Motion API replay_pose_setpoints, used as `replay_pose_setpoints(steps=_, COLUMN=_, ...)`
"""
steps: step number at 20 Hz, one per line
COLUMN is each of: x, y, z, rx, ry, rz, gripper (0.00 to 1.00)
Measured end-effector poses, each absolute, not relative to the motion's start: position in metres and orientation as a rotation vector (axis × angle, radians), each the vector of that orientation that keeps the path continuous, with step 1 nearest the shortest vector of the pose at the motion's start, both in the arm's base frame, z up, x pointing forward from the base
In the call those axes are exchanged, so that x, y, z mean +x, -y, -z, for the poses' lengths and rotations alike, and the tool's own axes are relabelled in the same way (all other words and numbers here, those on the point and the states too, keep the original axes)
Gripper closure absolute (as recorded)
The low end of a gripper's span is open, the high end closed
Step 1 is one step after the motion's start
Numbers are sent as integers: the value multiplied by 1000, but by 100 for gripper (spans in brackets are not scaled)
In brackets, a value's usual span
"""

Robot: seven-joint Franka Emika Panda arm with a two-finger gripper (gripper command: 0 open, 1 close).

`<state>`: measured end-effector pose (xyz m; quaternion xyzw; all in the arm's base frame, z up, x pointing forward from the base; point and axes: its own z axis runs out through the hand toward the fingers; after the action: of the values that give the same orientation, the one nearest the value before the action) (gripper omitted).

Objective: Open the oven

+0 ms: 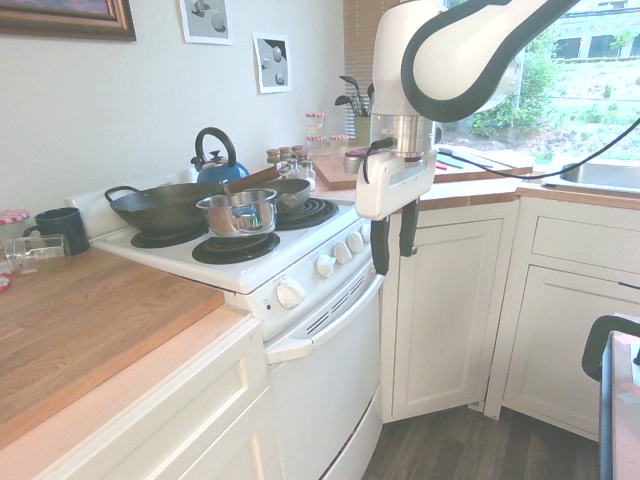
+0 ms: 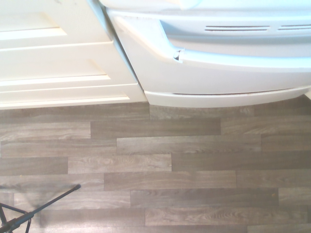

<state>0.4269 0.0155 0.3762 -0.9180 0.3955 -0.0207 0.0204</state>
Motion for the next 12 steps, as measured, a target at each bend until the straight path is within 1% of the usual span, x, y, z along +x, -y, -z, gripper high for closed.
replay_pose_setpoints(steps=6, x=429, y=3, z=-353, rx=-2851, ry=-1271, rz=66, gripper=0)
replay_pose_setpoints(steps=9, x=440, y=25, z=-312, rx=-2839, ry=-1373, rz=45, gripper=0)
replay_pose_setpoints(steps=12, x=464, y=42, z=-267, rx=-2784, ry=-1435, rz=106, gripper=0)
